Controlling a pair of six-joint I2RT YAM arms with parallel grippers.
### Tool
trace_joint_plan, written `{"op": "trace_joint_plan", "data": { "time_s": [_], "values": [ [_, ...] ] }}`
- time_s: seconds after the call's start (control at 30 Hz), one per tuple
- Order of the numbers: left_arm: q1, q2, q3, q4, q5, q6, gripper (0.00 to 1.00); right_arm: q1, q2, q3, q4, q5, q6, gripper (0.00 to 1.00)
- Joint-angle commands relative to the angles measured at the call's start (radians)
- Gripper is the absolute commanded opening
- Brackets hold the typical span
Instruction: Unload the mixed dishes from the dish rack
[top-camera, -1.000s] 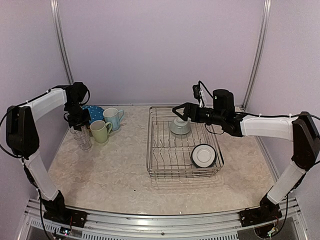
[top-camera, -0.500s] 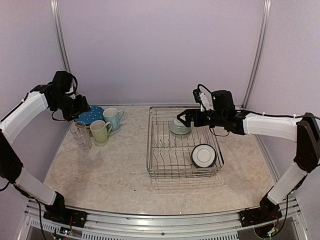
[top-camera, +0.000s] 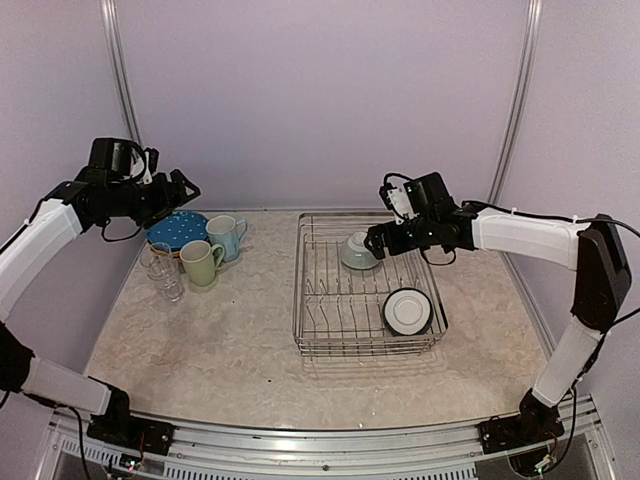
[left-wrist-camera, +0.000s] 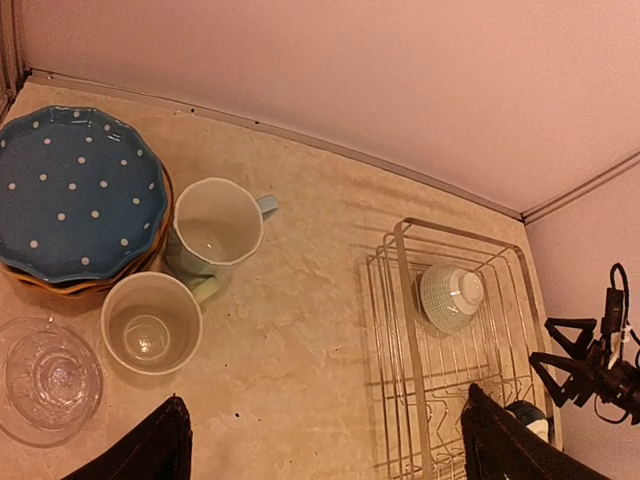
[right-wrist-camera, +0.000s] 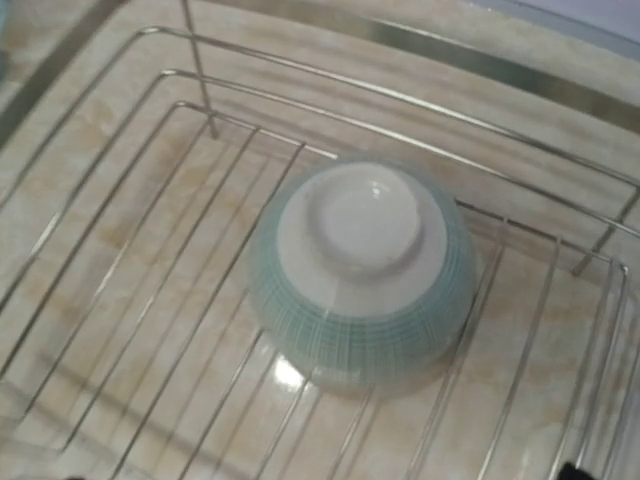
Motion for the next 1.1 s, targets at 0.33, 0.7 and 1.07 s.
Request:
{"op": "trace_joint_plan", "data": {
  "time_s": [0.33,0.7,1.07],
  "values": [
    [-0.279,0.064,0.032,0.036,-0.056,0.046,0.96,-0.008,0.448,0.494,-0.212,0.136,-0.022,0.99],
    [-0.352,0.111,0.025,0.082,-0.064,0.032,0.96,-0.021,0.569,0.593,-0.186,0.125,-0.041,0.77],
    [-0.356,0.126,0.028,0.077,-0.065,0.035,0.96,-0.028,0.608,0.607,-0.168,0.083,-0.040,0.58]
  ]
}}
